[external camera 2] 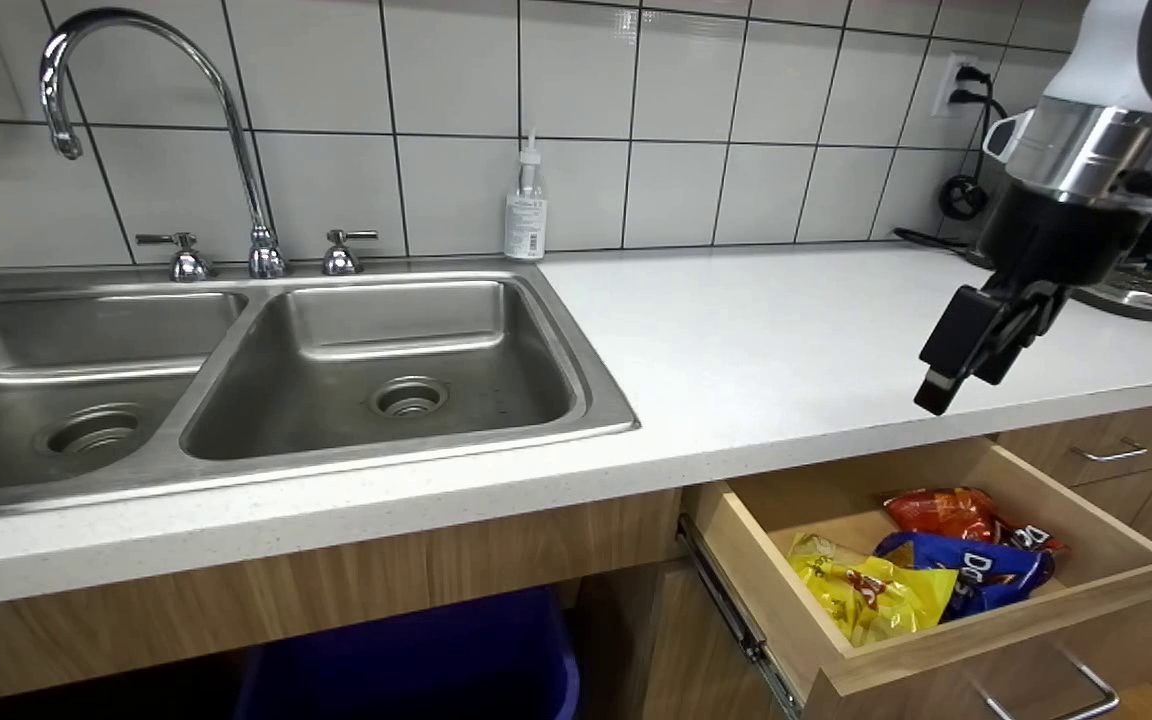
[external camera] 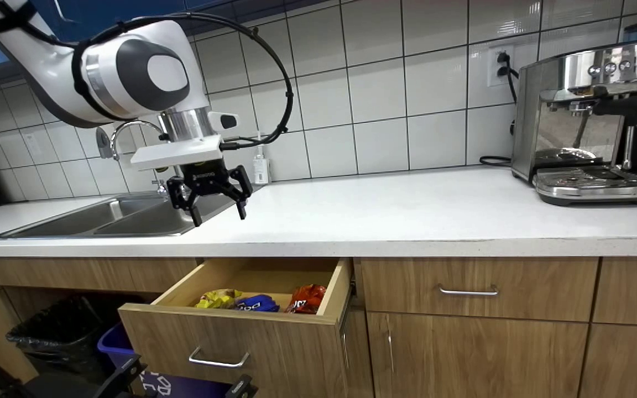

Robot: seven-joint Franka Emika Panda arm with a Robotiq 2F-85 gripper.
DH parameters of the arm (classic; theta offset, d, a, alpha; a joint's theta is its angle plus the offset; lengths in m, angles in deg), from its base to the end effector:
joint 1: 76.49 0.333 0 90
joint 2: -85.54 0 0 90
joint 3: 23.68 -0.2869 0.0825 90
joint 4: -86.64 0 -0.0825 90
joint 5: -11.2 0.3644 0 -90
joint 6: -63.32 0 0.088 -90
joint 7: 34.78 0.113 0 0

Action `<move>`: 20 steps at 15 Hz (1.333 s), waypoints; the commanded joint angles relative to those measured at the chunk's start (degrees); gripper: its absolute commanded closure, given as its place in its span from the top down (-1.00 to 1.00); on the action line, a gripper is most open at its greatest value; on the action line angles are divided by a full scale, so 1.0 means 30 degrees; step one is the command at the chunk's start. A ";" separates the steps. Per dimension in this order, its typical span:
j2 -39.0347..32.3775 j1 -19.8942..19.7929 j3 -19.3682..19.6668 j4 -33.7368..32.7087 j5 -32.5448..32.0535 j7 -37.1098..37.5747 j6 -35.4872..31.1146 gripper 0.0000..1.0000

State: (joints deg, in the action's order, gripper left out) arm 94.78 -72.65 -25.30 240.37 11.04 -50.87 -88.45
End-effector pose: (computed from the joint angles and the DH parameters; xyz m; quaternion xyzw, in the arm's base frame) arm 0.4139 0.0392 0.2798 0.9802 0.1877 0.0629 0.0089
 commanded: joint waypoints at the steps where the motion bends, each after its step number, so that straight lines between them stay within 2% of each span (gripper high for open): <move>1: 0.2289 -0.0186 0.0048 0.1297 -0.0102 0.1717 0.1261 1.00; 2: 0.2575 -0.0101 0.0170 0.1505 0.0080 0.1550 0.1259 1.00; 3: 0.1092 0.0096 0.0180 0.0682 0.0001 0.1028 0.0651 1.00; 12: 0.1888 0.0096 0.0350 0.1254 -0.0004 0.1167 0.0726 1.00; 18: 0.3341 0.0645 0.0960 0.2491 0.1682 0.0306 0.1138 1.00; 20: 0.2997 0.0757 0.1148 0.1748 0.2048 0.0154 0.1581 1.00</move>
State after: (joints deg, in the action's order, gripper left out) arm 101.10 -71.58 -23.31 245.67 14.69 -48.24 -86.38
